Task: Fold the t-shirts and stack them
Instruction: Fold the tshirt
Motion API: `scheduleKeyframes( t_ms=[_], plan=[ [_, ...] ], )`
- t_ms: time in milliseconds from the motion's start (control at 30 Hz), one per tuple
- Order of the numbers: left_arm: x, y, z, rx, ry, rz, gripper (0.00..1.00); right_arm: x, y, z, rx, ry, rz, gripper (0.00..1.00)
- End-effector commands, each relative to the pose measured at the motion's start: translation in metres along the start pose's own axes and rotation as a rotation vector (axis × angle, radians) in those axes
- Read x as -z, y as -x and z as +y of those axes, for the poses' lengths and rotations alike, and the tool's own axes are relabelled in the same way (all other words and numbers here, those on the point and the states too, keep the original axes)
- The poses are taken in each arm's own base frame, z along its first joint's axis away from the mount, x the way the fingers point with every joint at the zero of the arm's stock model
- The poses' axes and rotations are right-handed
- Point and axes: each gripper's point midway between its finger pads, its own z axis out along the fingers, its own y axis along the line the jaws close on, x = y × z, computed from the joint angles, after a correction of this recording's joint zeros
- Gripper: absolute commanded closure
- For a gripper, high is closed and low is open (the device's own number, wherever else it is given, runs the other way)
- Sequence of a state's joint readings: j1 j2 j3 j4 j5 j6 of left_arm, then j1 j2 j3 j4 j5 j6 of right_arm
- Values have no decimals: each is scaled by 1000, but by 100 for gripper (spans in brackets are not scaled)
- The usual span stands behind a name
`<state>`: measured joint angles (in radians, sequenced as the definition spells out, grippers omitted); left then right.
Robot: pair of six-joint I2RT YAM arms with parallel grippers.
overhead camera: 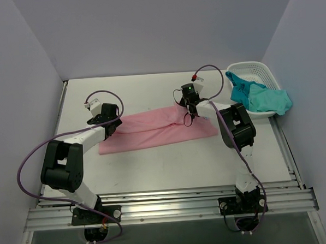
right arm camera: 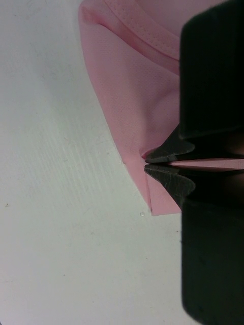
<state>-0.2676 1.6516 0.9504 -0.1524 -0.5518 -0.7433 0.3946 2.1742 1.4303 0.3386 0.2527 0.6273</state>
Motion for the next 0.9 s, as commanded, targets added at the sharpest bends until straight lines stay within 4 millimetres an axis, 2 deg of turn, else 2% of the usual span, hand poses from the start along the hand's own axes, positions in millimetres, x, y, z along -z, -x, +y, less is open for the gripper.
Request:
scheduleKeyframes(
  t_ms=[0, 133, 167, 467, 567, 700, 733, 800, 833, 867],
  plan=[
    [3, 19, -13, 27, -39, -51, 16, 12, 16, 11, -2, 31, -42, 100],
    [3, 20, -12, 29, -39, -52, 16, 31, 31, 10, -1, 31, -69, 100],
    [3, 19, -12, 29, -40, -51, 16, 41, 42, 14, -9, 43, -89, 100],
    [4, 19, -11, 36, -47, -53, 16, 101, 69, 4, -28, 39, -162, 100],
    [4, 20, -12, 37, -51, -52, 16, 118, 70, 2, -30, 37, -169, 100],
    [4, 19, -11, 42, -56, -51, 16, 136, 63, -5, -10, 6, -171, 100],
    [4, 19, -10, 44, -58, -50, 16, 139, 53, -6, 4, 0, -159, 100],
    [4, 19, -10, 45, -60, -49, 16, 147, 50, -9, 8, -14, -164, 100],
    [4, 19, -10, 45, -60, -49, 16, 149, 39, -12, 19, -21, -148, 100],
    [4, 20, -10, 44, -62, -49, 16, 153, 37, -12, 19, -20, -146, 100]
  ],
)
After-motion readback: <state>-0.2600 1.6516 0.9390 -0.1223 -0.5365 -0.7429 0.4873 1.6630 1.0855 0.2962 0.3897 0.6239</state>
